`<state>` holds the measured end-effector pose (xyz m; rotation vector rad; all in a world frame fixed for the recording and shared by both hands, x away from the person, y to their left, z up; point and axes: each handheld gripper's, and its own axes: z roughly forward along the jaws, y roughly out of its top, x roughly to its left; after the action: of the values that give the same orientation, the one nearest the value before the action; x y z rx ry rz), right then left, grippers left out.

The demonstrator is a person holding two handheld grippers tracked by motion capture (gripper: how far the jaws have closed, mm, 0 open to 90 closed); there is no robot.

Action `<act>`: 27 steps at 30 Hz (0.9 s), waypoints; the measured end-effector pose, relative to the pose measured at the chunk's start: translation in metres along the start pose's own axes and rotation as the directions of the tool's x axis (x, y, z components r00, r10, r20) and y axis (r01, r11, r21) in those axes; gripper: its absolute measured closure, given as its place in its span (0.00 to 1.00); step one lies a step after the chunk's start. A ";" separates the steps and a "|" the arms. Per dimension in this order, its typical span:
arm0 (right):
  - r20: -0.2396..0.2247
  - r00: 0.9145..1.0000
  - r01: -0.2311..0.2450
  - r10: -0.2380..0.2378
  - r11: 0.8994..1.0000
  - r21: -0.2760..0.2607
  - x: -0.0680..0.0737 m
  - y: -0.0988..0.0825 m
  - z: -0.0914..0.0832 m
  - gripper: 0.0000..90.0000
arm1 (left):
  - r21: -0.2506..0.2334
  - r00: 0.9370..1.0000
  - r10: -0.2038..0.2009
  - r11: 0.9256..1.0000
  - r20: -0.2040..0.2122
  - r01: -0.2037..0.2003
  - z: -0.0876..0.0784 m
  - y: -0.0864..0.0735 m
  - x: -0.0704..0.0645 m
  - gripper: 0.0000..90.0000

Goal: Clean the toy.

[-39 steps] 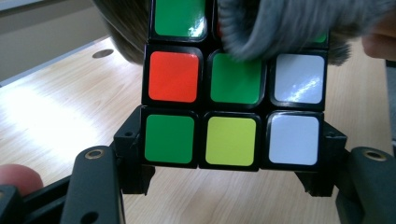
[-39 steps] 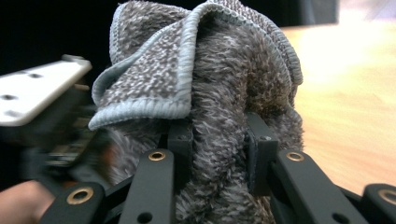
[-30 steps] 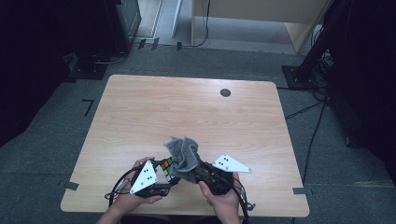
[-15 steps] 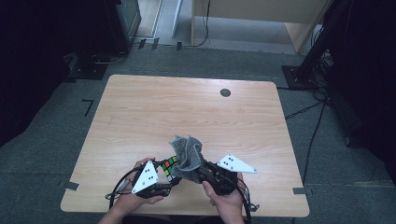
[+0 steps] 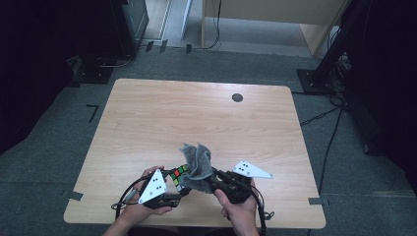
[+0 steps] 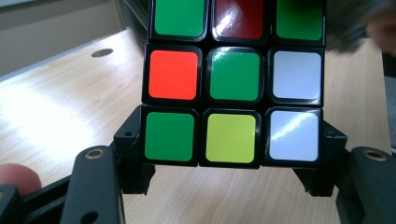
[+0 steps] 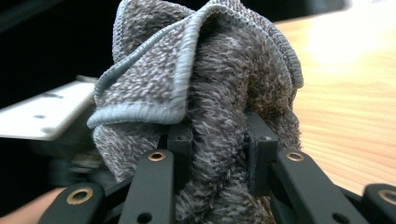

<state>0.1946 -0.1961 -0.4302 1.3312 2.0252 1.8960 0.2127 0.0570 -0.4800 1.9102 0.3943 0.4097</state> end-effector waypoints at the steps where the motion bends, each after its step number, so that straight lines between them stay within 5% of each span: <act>1: -0.001 1.000 0.020 -0.020 1.000 0.014 0.003 -0.001 0.002 0.78 | 0.001 1.000 0.003 1.000 0.006 -0.003 -0.001 0.001 0.000 0.38; 2: 0.017 0.999 0.042 -0.042 0.999 0.030 0.004 -0.004 0.005 0.77 | 0.016 1.000 0.013 1.000 -0.006 -0.013 -0.001 0.001 -0.001 0.38; 4: 0.034 0.999 0.013 -0.014 0.999 0.033 -0.004 -0.007 0.006 0.77 | 0.021 1.000 0.020 1.000 -0.014 -0.020 -0.003 0.001 0.000 0.38; 6: 0.130 0.991 0.010 -0.018 0.998 0.061 -0.014 -0.009 0.006 0.78 | -0.004 1.000 -0.006 1.000 -0.005 0.006 -0.006 0.001 0.003 0.38; 9: 0.184 0.983 -0.017 0.006 0.998 0.059 -0.022 -0.008 0.002 0.78 | -0.036 0.999 -0.033 0.999 0.004 0.033 -0.008 0.002 0.006 0.38; 13: 0.086 0.996 0.031 -0.031 1.000 0.006 -0.005 -0.002 0.000 0.77 | -0.018 0.999 -0.034 0.999 0.005 0.034 -0.005 0.000 0.005 0.38; 16: 0.030 0.995 0.098 -0.098 0.995 0.009 0.008 -0.004 0.005 0.76 | -0.019 1.000 -0.020 1.000 0.024 0.021 -0.005 0.001 0.002 0.38; 19: 0.030 0.998 0.060 -0.060 0.998 0.003 -0.004 -0.007 0.006 0.77 | -0.016 1.000 -0.020 1.000 0.011 0.020 -0.006 0.001 0.004 0.38; 21: 0.134 0.989 0.057 -0.061 0.998 0.033 -0.015 -0.010 0.005 0.77 | -0.035 0.999 -0.044 0.998 0.014 0.044 -0.009 0.002 0.007 0.38; 23: 0.199 0.976 0.079 -0.088 0.996 0.051 -0.024 -0.013 0.004 0.78 | -0.078 0.996 -0.088 0.993 0.026 0.090 -0.013 0.003 0.012 0.38; 27: 0.170 0.979 0.104 -0.110 0.994 0.044 -0.029 -0.015 0.005 0.78 | -0.198 0.983 -0.171 0.964 0.060 0.179 -0.027 0.008 0.022 0.38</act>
<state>0.2071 -0.2075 -0.4582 1.3142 2.0100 1.6471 0.2207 0.0862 -0.4615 1.6682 0.4717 0.2804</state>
